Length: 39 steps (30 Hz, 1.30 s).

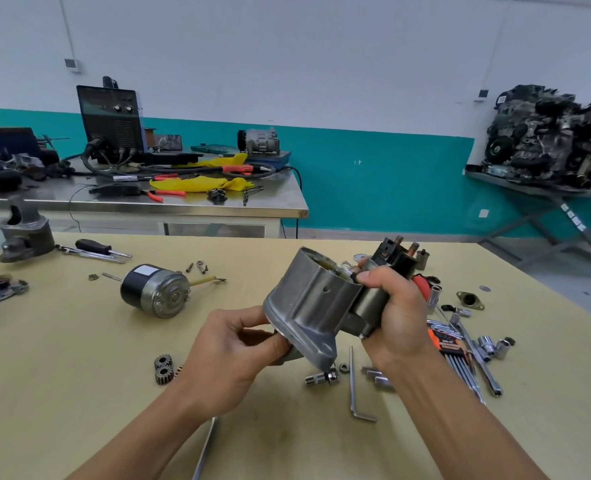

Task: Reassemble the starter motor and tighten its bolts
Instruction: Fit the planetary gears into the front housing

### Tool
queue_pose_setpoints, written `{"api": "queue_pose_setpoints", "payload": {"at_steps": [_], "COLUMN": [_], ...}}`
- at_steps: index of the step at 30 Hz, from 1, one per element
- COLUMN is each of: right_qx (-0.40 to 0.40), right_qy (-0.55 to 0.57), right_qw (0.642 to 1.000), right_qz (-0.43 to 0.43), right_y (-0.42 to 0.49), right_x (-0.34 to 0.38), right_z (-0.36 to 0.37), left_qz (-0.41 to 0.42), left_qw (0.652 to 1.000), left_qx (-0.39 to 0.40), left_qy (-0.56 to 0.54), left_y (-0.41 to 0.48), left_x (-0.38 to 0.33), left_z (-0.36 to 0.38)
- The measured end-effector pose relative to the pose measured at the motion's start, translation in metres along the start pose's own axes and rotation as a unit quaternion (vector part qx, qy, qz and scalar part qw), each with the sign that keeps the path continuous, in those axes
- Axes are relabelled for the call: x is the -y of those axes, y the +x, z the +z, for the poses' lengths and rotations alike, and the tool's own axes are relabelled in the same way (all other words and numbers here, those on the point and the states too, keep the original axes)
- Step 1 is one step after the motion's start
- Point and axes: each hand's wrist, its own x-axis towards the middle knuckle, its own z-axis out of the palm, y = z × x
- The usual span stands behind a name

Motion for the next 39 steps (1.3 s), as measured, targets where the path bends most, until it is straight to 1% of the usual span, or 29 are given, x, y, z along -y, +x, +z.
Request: {"api": "queue_pose_setpoints", "payload": {"at_steps": [6, 9, 11, 13, 15, 17, 21, 25, 27, 30, 32, 34, 37, 38, 39], "right_qx": [-0.011, -0.018, -0.02, -0.023, -0.026, -0.029, -0.043, -0.043, -0.042, -0.038, -0.033, -0.029, -0.018, -0.014, -0.009], "right_qy": [-0.012, -0.031, -0.032, -0.034, -0.032, -0.024, -0.004, 0.027, 0.029, 0.03, 0.027, 0.02, 0.016, 0.003, -0.016], "right_qw": [1.0, 0.998, 0.998, 0.998, 0.999, 0.999, 0.999, 0.997, 0.997, 0.997, 0.998, 0.998, 0.999, 0.999, 1.0], "right_qz": [-0.024, -0.053, -0.056, -0.048, -0.028, -0.005, 0.024, 0.051, 0.051, 0.054, 0.05, 0.046, 0.044, 0.032, 0.01], "right_y": [0.001, 0.001, 0.001, 0.001, 0.001, 0.001, 0.0, -0.002, -0.002, -0.002, -0.001, -0.001, -0.001, -0.001, -0.001], "right_x": [0.0, 0.002, 0.001, 0.0, -0.001, -0.001, 0.0, -0.003, -0.003, -0.004, -0.004, -0.003, -0.003, -0.003, -0.003], "right_z": [-0.002, -0.001, -0.001, 0.0, 0.001, 0.0, 0.001, 0.003, 0.003, 0.003, 0.002, 0.002, 0.0, 0.0, 0.001], "left_qz": [-0.008, 0.0, 0.011, 0.008, -0.023, -0.049, -0.055, -0.066, -0.079, -0.103, -0.11, -0.112, -0.123, -0.126, -0.123], "left_qw": [1.0, 1.0, 1.0, 0.999, 0.996, 0.993, 0.994, 0.991, 0.992, 0.99, 0.988, 0.989, 0.99, 0.99, 0.991], "left_qx": [-0.021, 0.018, 0.015, -0.019, -0.063, -0.091, -0.086, -0.108, -0.081, 0.01, 0.034, 0.027, -0.018, -0.012, 0.013], "left_qy": [-0.021, 0.016, 0.002, -0.035, -0.056, -0.064, -0.049, -0.042, -0.061, -0.099, -0.098, -0.089, -0.066, -0.061, -0.05], "left_y": [0.004, 0.005, 0.004, 0.004, 0.005, 0.006, 0.007, 0.01, 0.01, 0.008, 0.008, 0.01, 0.013, 0.014, 0.015], "left_x": [-0.004, -0.004, -0.001, 0.003, 0.006, 0.007, 0.005, 0.007, 0.006, 0.008, 0.008, 0.009, 0.011, 0.012, 0.012], "left_z": [-0.013, -0.017, -0.012, -0.006, -0.005, -0.005, -0.003, -0.008, -0.012, -0.016, -0.016, -0.015, -0.022, -0.027, -0.034]}}
